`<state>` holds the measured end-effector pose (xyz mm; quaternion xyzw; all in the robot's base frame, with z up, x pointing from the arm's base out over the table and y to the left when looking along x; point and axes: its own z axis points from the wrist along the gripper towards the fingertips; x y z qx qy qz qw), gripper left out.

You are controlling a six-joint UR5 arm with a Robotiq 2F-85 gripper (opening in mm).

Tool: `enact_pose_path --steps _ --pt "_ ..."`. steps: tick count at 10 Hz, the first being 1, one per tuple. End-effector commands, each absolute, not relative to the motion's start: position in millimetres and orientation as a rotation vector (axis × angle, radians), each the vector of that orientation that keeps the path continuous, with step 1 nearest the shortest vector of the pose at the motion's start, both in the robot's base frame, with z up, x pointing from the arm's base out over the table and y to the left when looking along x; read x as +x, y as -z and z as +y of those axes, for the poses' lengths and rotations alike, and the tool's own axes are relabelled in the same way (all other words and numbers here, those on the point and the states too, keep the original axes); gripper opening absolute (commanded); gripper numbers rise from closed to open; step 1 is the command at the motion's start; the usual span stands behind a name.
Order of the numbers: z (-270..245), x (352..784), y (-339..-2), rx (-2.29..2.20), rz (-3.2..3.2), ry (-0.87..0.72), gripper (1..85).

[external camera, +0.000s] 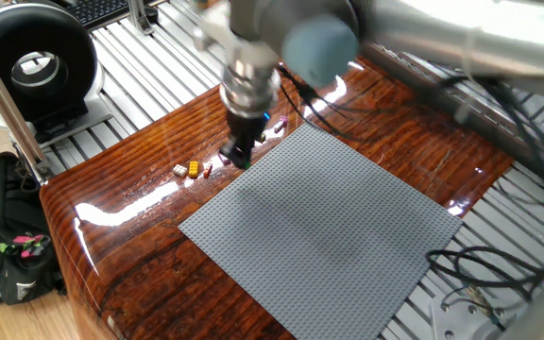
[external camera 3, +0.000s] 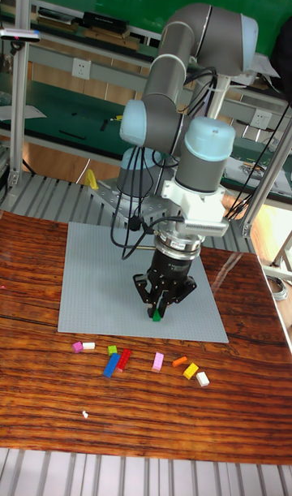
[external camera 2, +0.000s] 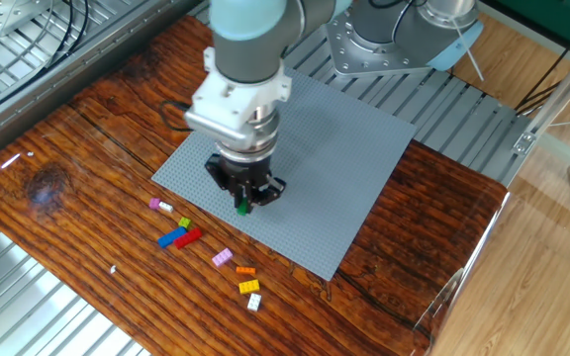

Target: Build with small Lego blocks

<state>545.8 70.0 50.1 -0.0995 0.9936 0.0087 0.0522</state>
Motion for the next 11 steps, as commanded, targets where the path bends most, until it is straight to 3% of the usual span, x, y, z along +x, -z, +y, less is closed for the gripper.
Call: enact_pose_path --steps 1,11 --pt "78.6 550.8 -35.8 -0.217 3.041 -0.047 1.7" --pt "69.5 536.1 -16.6 -0.141 3.101 -0.044 1.7"
